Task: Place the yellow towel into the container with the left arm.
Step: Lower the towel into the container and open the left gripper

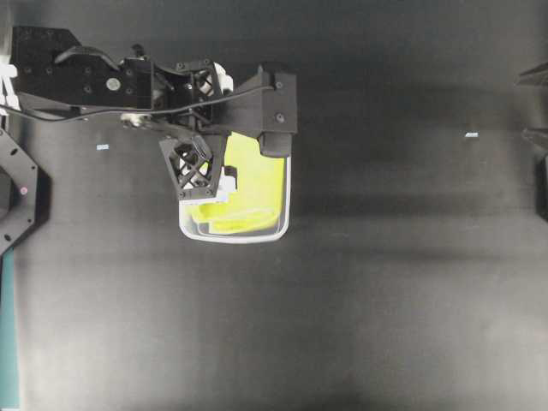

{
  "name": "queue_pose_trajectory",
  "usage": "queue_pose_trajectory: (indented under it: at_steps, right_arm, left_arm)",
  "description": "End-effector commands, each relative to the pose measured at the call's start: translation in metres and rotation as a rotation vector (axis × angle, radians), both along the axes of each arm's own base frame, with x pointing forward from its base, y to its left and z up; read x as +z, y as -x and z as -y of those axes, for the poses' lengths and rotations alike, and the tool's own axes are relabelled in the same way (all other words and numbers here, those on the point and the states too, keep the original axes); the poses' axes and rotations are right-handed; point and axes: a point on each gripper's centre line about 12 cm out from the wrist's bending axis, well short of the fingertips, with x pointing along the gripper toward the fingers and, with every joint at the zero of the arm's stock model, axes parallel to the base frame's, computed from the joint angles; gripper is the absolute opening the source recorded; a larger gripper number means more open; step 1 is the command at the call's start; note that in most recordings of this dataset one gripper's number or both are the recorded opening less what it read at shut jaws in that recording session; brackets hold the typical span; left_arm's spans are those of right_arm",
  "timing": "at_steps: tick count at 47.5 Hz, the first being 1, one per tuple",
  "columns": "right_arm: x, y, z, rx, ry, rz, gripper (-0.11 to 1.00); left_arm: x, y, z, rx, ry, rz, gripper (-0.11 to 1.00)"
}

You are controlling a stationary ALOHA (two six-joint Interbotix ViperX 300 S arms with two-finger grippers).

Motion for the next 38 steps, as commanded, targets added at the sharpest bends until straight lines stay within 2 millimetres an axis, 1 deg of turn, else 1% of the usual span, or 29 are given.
queue_pose_trajectory:
  at_steps: [1, 4, 7, 13, 14, 17, 21, 26, 30, 38]
  right_arm:
    - [0.004, -0.001, 0.0, -0.002, -0.004, 0.013, 0.76]
    - [0.004, -0.001, 0.0, -0.002, -0.004, 0.013, 0.76]
    - [0.003, -0.001, 0.0, 0.0, -0.004, 0.011, 0.76]
    - [0.003, -0.001, 0.0, 0.0, -0.004, 0.011, 0.76]
    - [0.003, -0.001, 0.0, 0.0, -0.004, 0.011, 0.76]
    - [0.003, -0.001, 0.0, -0.002, -0.004, 0.011, 0.76]
    - [0.003, -0.001, 0.0, -0.002, -0.004, 0.009, 0.76]
    - [0.003, -0.001, 0.0, 0.0, -0.004, 0.008, 0.76]
    - [0.003, -0.001, 0.0, 0.0, -0.004, 0.008, 0.76]
    - [0.001, -0.001, 0.0, 0.0, -0.007, -0.009, 0.76]
  left_arm:
    - [0.011, 0.003, 0.002, -0.004, -0.003, 0.034, 0.91]
    - [0.017, 0.006, 0.002, -0.002, -0.003, 0.049, 0.89]
    - [0.03, 0.011, 0.003, -0.006, -0.004, 0.087, 0.87]
    - [0.061, 0.022, 0.008, -0.017, -0.008, 0.189, 0.85]
    - [0.07, 0.026, 0.011, -0.025, -0.008, 0.221, 0.85]
    - [0.086, 0.034, 0.016, -0.04, -0.01, 0.285, 0.85]
    - [0.104, 0.049, 0.021, -0.056, -0.01, 0.356, 0.85]
    - [0.115, 0.07, 0.023, -0.06, -0.006, 0.413, 0.85]
    - [0.116, 0.089, 0.023, -0.054, -0.003, 0.467, 0.85]
    - [0.124, 0.116, 0.023, 0.0, 0.048, 0.641, 0.85]
